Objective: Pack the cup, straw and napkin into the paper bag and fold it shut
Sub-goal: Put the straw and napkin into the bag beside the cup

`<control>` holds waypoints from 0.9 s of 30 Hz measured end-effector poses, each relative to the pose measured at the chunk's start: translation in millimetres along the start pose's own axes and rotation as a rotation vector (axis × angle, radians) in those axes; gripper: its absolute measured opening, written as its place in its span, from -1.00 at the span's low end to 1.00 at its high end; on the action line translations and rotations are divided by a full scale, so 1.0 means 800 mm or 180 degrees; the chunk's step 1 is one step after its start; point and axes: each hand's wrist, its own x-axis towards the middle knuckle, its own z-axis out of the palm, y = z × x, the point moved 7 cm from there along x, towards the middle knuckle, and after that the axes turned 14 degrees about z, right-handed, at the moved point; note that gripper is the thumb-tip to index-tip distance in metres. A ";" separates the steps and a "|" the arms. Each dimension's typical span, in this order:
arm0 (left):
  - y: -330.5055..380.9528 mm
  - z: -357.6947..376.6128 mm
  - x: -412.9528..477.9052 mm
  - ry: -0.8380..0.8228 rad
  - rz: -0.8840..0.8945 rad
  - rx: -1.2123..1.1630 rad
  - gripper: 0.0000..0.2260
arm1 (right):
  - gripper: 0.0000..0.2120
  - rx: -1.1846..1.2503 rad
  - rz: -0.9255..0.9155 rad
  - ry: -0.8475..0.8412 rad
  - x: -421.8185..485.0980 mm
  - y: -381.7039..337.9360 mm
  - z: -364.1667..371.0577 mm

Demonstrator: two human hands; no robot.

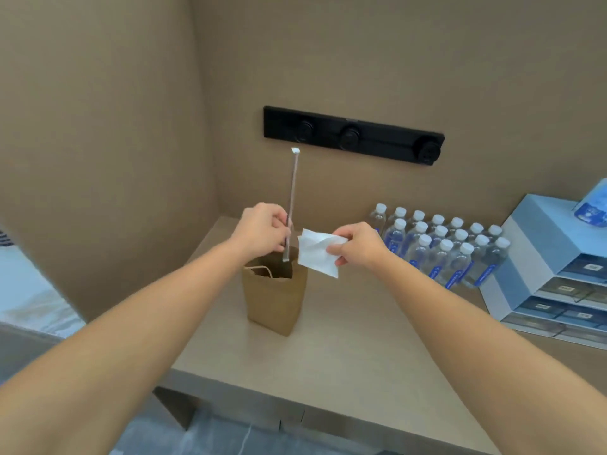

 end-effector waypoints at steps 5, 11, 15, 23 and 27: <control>-0.012 -0.071 0.004 0.0315 -0.0033 0.0138 -0.89 | -0.88 -0.0119 -0.0181 0.0196 -0.010 -0.072 0.026; -0.052 -0.055 0.001 0.0216 -0.0261 -0.0004 -0.90 | -0.81 -0.0853 -0.0186 0.0432 0.013 -0.104 0.084; -0.070 -0.034 0.007 0.0250 -0.0440 0.0070 -0.90 | -0.85 -0.1451 -0.0320 0.0407 0.029 -0.108 0.113; -0.093 -0.007 0.014 0.0329 -0.0870 0.0627 -0.78 | -0.79 -0.1950 -0.0687 0.0290 0.060 -0.106 0.143; -0.101 -0.007 0.012 0.0367 -0.0956 0.0635 -0.80 | -0.61 -0.1854 -0.0886 0.0438 0.062 -0.109 0.139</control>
